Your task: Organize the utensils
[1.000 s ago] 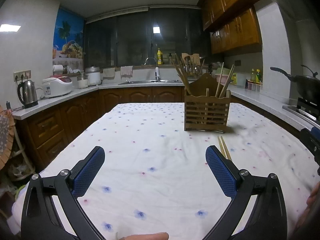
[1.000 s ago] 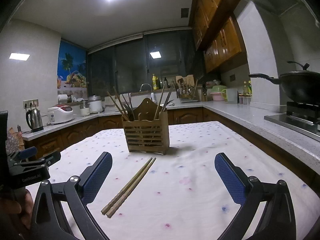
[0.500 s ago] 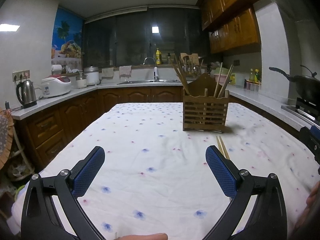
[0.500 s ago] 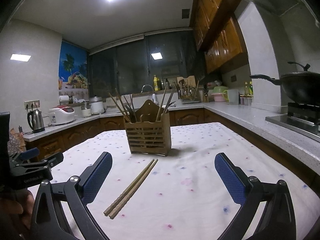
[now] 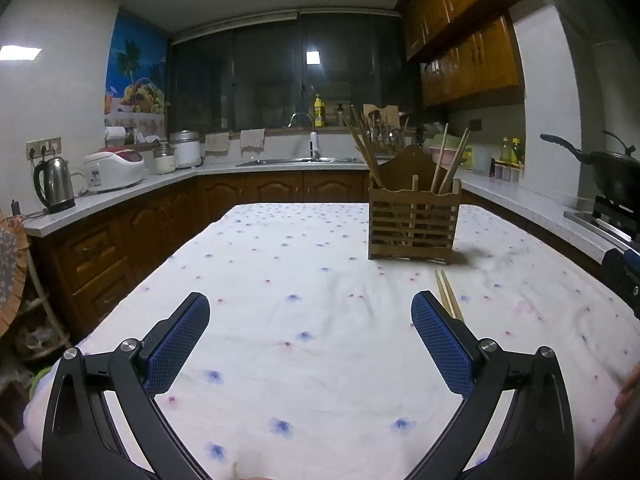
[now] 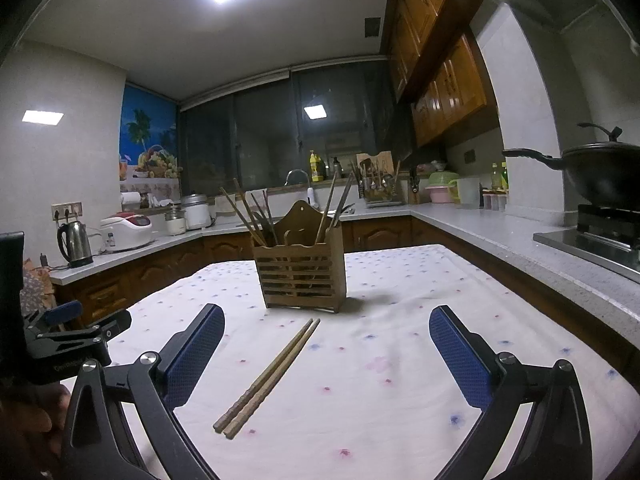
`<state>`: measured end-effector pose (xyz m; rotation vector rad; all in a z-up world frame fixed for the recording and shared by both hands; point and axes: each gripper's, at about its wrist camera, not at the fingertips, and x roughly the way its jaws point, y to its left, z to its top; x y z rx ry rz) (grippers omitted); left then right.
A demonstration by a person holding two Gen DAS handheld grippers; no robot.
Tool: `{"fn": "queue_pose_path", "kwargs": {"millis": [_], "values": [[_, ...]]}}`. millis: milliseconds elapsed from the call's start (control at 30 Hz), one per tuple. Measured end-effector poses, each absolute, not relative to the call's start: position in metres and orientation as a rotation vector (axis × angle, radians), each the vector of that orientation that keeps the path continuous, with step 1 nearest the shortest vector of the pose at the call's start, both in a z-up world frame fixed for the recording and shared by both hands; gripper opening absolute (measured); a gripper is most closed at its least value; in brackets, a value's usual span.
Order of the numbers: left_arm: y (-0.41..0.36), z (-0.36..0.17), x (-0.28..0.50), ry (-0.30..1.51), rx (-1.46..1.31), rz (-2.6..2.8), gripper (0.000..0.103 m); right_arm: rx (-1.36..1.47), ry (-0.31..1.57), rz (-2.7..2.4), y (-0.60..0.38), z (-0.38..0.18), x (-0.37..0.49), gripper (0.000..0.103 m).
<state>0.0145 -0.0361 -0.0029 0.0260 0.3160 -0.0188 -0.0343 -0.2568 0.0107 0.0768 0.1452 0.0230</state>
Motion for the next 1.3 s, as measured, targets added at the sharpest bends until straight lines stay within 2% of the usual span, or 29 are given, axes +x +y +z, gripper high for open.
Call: {"fn": "queue_pose_path", "kwargs": {"millis": [1300], "values": [[-0.0373, -0.008, 0.0168, 0.33, 0.029, -0.032, 0.103, 0.081, 0.147, 0.031, -0.2481, 0.0107, -0.0316, 0.103]]}}
